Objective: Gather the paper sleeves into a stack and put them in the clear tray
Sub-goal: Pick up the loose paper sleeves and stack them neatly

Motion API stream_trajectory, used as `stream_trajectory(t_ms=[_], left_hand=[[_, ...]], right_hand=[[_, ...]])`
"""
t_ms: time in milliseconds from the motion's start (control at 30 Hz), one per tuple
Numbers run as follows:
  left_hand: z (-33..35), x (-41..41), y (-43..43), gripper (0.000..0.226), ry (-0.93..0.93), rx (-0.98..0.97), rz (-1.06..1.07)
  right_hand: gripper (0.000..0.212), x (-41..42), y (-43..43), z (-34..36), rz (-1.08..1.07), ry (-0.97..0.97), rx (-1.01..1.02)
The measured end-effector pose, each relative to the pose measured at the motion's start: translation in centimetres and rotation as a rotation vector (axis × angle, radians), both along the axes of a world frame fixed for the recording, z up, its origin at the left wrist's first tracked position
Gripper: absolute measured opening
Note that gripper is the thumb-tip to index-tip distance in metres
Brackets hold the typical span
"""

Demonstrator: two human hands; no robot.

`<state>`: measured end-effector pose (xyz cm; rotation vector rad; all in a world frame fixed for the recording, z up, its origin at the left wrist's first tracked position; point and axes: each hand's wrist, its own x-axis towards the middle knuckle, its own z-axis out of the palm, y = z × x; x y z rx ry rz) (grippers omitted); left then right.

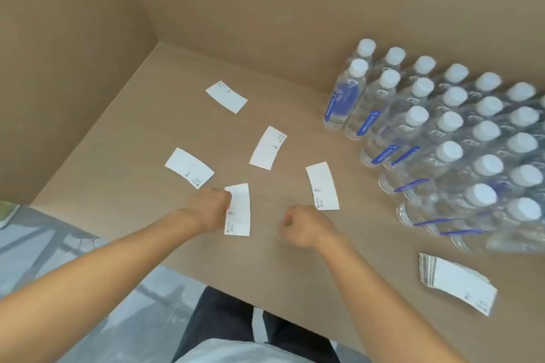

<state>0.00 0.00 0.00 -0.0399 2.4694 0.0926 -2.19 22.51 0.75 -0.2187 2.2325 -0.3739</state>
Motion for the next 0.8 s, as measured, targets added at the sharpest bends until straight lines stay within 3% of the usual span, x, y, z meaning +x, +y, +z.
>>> stream_trajectory(t_ms=[67, 167, 233, 333, 433, 533, 633, 800], left_hand=[[-0.3, -0.2, -1.3, 0.03, 0.059, 0.077, 0.03], [-1.3, -0.6, -3.1, 0.056, 0.118, 0.162, -0.016], [-2.1, -1.3, -4.3, 0.067, 0.13, 0.194, -0.137], [-2.6, -2.5, -4.3, 0.037, 0.147, 0.254, -0.252], [-3.1, -3.3, -4.5, 0.028, 0.191, 0.252, -0.494], [-3.0, -3.8, -5.1, 0.044, 0.219, 0.247, -0.583], [-3.1, -3.7, -5.3, 0.041, 0.197, 0.268, -0.61], [-3.6, -2.7, -4.8, 0.045, 0.223, 0.346, -0.49]], right_hand=[[0.028, 0.1, -1.6, -0.6, -0.023, -0.011, 0.0], [0.029, 1.1, -4.5, -1.1, -0.09, -0.015, -0.035], [0.042, 1.7, -6.7, -1.5, -0.16, 0.059, -0.031], [0.06, 3.8, -10.2, -2.6, -0.232, 0.206, -0.009], [0.056, 5.1, -12.2, -3.5, -0.3, 0.314, -0.024], [0.049, 5.2, -11.5, -4.2, -0.378, 0.308, -0.068], [0.051, 4.9, -10.5, -4.6, -0.346, 0.299, -0.082], [0.058, 5.0, -10.4, -4.9, -0.26, 0.355, -0.069]])
